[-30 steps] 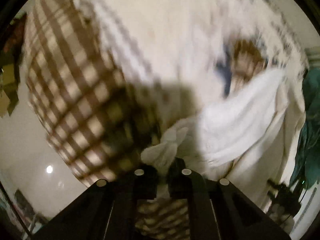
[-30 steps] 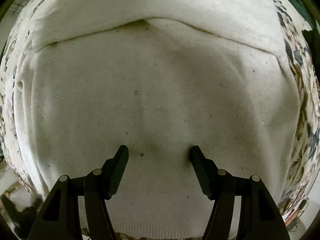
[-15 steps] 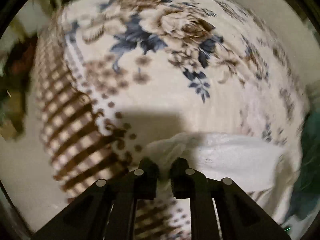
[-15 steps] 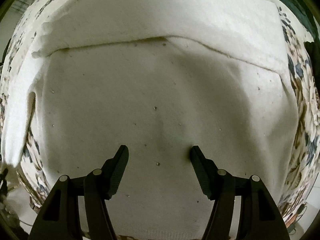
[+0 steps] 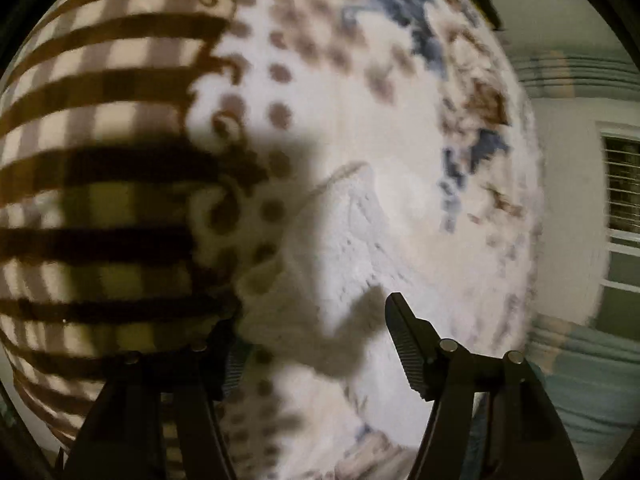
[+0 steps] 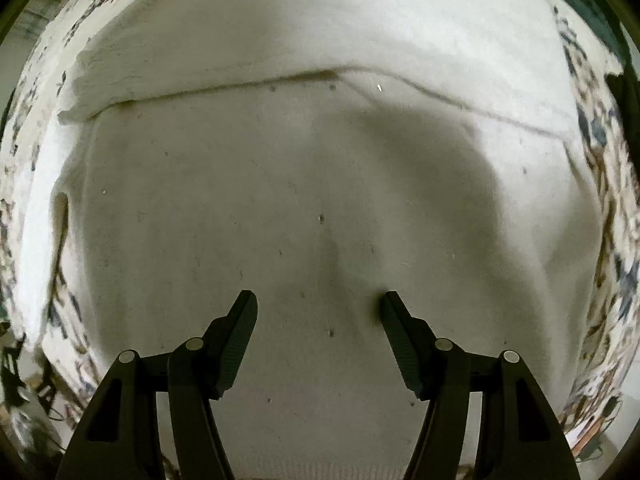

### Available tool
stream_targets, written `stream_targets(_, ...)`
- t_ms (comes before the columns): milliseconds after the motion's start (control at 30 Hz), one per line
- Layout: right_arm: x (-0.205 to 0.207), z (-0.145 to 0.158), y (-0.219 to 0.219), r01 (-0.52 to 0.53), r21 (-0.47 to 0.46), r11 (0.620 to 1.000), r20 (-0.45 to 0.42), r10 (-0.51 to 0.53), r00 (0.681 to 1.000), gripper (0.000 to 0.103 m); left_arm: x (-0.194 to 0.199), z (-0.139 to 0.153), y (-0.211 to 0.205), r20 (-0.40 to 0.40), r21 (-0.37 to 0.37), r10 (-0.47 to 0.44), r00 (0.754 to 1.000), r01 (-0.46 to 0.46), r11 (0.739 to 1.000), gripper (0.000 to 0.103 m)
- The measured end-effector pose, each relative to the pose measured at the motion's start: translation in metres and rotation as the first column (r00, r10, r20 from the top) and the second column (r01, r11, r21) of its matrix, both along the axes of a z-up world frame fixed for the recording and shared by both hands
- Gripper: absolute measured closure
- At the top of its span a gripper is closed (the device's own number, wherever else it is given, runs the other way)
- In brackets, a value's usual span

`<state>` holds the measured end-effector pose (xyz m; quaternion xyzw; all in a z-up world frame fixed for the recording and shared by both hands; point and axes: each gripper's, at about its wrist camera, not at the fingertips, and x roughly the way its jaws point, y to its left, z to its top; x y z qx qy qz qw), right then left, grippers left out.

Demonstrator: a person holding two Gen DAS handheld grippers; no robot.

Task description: Fold small clothes

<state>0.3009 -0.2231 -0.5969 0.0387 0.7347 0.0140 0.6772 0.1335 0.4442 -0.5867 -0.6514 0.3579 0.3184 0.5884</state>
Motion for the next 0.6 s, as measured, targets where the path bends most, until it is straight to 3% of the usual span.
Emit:
stream_targets(33, 0.008, 0.005, 0.006, -0.014, -0.033, 0.999, 0.012, 0.014, 1.000, 0.037, 0.005, 0.004, 0.000, -0.019, 0.028, 0.002, 1.000, -0.001, 1.000, 0.046)
stream_targets(67, 0.012, 0.009, 0.023, -0.031, -0.092, 0.995, 0.027, 0.033, 0.999, 0.037, 0.010, 0.009, 0.000, -0.041, 0.064, -0.003, 0.999, 0.006, 0.998, 0.060)
stream_targets(100, 0.015, 0.010, 0.026, -0.040, -0.142, 0.989, 0.041, 0.047, 0.998, 0.037, 0.019, 0.021, -0.001, -0.071, 0.129, -0.022, 0.997, 0.031, 0.991, 0.096)
stream_targets(133, 0.018, 0.013, 0.029, -0.042, -0.193, 0.980, 0.065, 0.056, 0.996, 0.036, 0.025, 0.028, -0.001, -0.094, 0.163, -0.039, 0.995, 0.054, 0.985, 0.096)
stream_targets(200, 0.024, 0.018, 0.030, -0.035, -0.235, 0.971, 0.102, 0.061, 0.993, 0.019, 0.037, 0.049, -0.004, -0.117, 0.250, -0.061, 0.991, 0.089, 0.964, 0.096)
stream_targets(300, 0.033, 0.021, 0.038, -0.022, -0.274, 0.961, 0.157, 0.067, 0.985, 0.017, 0.063, 0.083, -0.016, -0.168, 0.359, -0.143, 0.975, 0.195, 0.913, 0.096)
stream_targets(400, 0.093, 0.014, 0.062, -0.013, -0.286, 0.958, 0.185, 0.069, 0.980, 0.017, 0.101, 0.120, -0.040, -0.207, 0.456, -0.260, 0.943, 0.328, 0.827, 0.096)
stream_targets(467, 0.107, 0.011, 0.057, 0.011, -0.258, 0.966, 0.192, 0.040, 0.981, 0.017, 0.134, 0.143, -0.065, -0.222, 0.510, -0.348, 0.911, 0.413, 0.755, 0.096)
stream_targets(567, 0.118, 0.015, 0.055, 0.052, -0.223, 0.973, 0.199, -0.007, 0.980, 0.017, 0.197, 0.172, -0.125, -0.224, 0.563, -0.512, 0.829, 0.539, 0.627, 0.096)
stream_targets(600, 0.125, 0.013, 0.046, 0.067, -0.214, 0.975, 0.201, -0.024, 0.979, 0.017, 0.224, 0.183, -0.162, -0.219, 0.576, -0.594, 0.774, 0.594, 0.562, 0.096)
